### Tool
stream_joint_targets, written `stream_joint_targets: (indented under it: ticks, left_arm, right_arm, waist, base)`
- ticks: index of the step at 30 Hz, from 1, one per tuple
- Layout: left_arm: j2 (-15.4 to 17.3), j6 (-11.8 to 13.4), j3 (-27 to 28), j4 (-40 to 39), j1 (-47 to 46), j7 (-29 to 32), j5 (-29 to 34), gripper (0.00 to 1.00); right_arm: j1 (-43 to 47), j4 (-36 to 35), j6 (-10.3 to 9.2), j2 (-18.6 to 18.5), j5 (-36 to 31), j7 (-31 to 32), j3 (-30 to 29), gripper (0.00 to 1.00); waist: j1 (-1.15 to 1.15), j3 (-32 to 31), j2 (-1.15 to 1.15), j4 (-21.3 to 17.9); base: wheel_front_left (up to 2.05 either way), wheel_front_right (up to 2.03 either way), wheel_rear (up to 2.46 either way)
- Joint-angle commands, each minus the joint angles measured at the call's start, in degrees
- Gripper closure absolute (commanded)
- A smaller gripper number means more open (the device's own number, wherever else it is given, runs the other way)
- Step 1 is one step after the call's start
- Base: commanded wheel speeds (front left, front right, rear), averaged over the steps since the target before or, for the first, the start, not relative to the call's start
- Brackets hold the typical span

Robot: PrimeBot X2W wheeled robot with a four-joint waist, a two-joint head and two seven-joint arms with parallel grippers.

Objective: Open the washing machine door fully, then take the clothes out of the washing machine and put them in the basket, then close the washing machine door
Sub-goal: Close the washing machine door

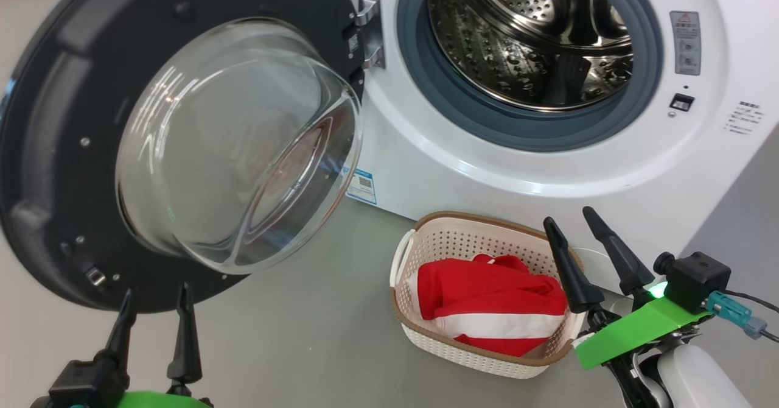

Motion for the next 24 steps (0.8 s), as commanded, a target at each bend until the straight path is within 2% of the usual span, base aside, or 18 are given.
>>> stream_joint_targets:
  ticks: [1, 24]
  left_arm:
    - [0.9, 0.5, 2.4, -1.5, -1.5, -0.3, -0.3, 0.0]
    - [1.4, 1.5, 3.4, -2.3, -0.9, -0.9, -1.0, 0.0]
  right_arm:
    - [0.0, -1.2, 0.09, -0.5, 0.6, -0.3, 1.5, 0.0]
    - [-0.8, -0.7, 0.09, -1.2, 1.0, -0.3, 2.6, 0.0]
  waist:
    - [0.0, 0.2, 0.0, 0.7]
    - [0.0, 1.0, 0.0, 1.5]
  base:
    - [0.0, 0.0, 0.0]
    - [0.0, 0.0, 0.0]
